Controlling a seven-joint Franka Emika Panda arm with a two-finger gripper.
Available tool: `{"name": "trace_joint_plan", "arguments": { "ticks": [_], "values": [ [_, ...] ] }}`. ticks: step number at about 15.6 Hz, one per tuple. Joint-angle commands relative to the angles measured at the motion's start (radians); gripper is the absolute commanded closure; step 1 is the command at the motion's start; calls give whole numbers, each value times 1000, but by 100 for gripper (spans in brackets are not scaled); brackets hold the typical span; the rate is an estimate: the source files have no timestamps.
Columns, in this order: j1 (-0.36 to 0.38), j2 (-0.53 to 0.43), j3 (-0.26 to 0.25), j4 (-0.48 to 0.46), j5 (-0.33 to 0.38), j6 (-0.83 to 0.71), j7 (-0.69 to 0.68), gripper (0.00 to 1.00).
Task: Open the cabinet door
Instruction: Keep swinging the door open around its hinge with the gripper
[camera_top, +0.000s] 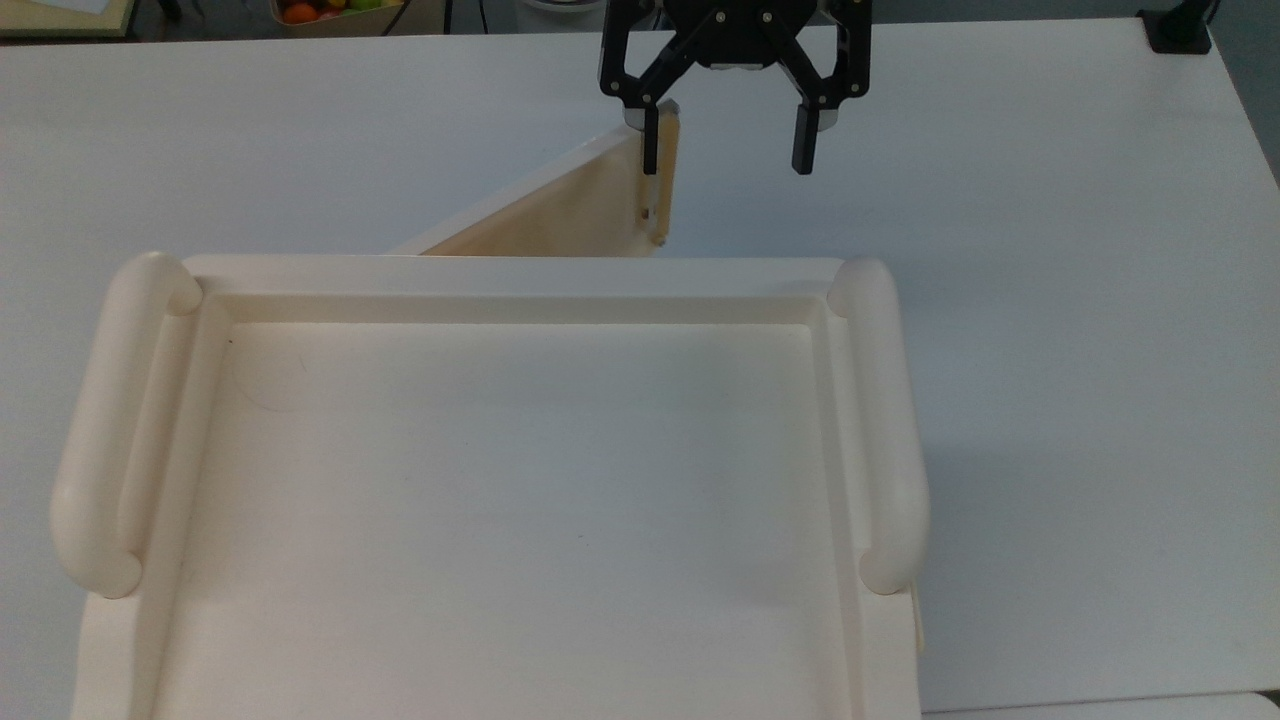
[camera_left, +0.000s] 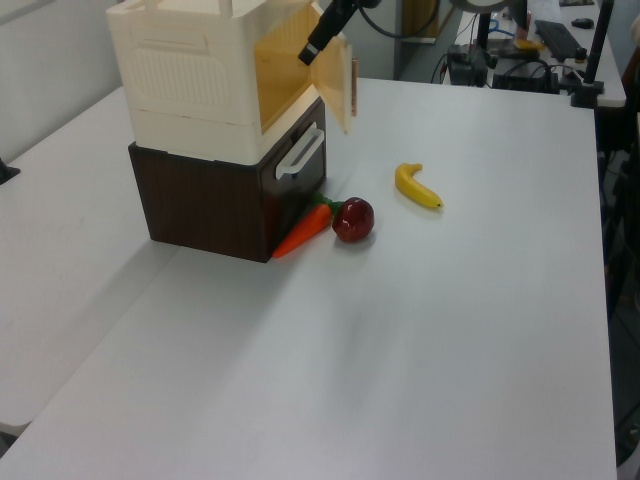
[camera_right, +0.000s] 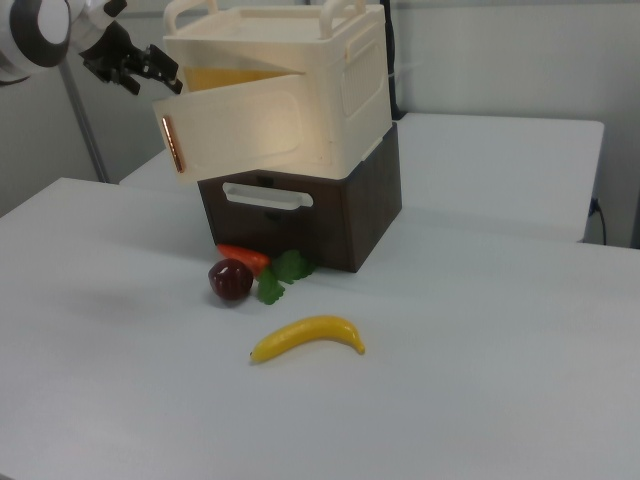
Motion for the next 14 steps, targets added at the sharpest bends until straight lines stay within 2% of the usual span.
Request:
{"name": "trace_joint_plan", "arguments": {
  "ticks": [1, 6, 9, 12, 14],
  "values": [
    [6, -37, 0, -21, -4, -127, -31, 0],
    [3, -55, -3, -23, 4, -310, -92, 0],
    [-6, -63, -17, -23, 80, -417, -134, 0],
    [-28, -71, -20, -26, 120, -520, -184, 0],
    [-51, -74, -22, -30, 140, -534, -184, 0]
  ]
}}
